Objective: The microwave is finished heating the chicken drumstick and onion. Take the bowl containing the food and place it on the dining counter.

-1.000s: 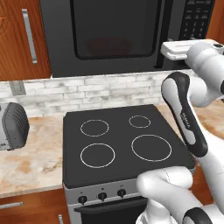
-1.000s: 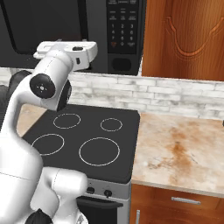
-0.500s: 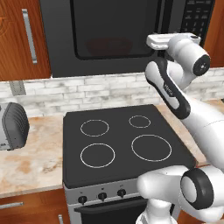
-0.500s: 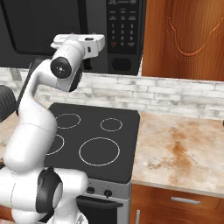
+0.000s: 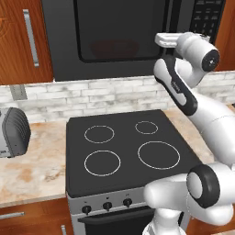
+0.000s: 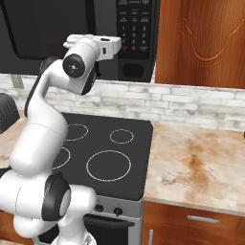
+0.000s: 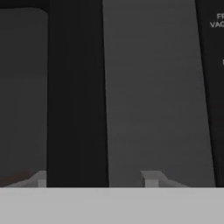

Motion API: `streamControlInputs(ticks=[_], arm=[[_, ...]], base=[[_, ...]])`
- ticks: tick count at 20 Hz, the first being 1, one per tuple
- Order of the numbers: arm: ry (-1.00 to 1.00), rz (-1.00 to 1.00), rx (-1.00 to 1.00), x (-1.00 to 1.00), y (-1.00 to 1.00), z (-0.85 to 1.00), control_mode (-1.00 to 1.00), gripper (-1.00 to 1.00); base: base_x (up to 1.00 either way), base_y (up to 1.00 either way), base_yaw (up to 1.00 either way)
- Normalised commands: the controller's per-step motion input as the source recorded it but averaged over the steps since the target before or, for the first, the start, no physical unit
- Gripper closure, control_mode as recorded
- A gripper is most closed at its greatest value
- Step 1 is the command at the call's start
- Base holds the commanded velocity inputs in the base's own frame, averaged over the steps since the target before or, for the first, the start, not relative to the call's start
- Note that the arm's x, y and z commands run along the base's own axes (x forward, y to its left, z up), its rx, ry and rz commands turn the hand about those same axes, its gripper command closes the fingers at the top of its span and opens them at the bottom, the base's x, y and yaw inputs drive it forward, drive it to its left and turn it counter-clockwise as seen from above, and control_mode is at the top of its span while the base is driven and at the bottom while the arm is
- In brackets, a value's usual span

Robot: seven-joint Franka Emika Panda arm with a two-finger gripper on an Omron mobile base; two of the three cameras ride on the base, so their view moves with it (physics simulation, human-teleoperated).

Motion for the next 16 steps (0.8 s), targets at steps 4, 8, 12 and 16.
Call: streamControlInputs(ticks=[4, 8, 12, 16], arm=[[0.0, 0.0, 0.0, 0.0, 0.0, 0.0, -1.0, 1.0], [0.0, 0.0, 0.0, -0.05, 0.0, 0.0, -1.0, 1.0], [0.0, 0.01, 0.0, -0.37, 0.0, 0.02, -1.0, 1.0], [0.0, 0.01, 0.0, -0.71, 0.0, 0.31, -1.0, 1.0]], base=[[0.0, 0.0, 0.0], [0.0, 0.0, 0.0], [0.0, 0.0, 0.0], [0.0, 0.0, 0.0]])
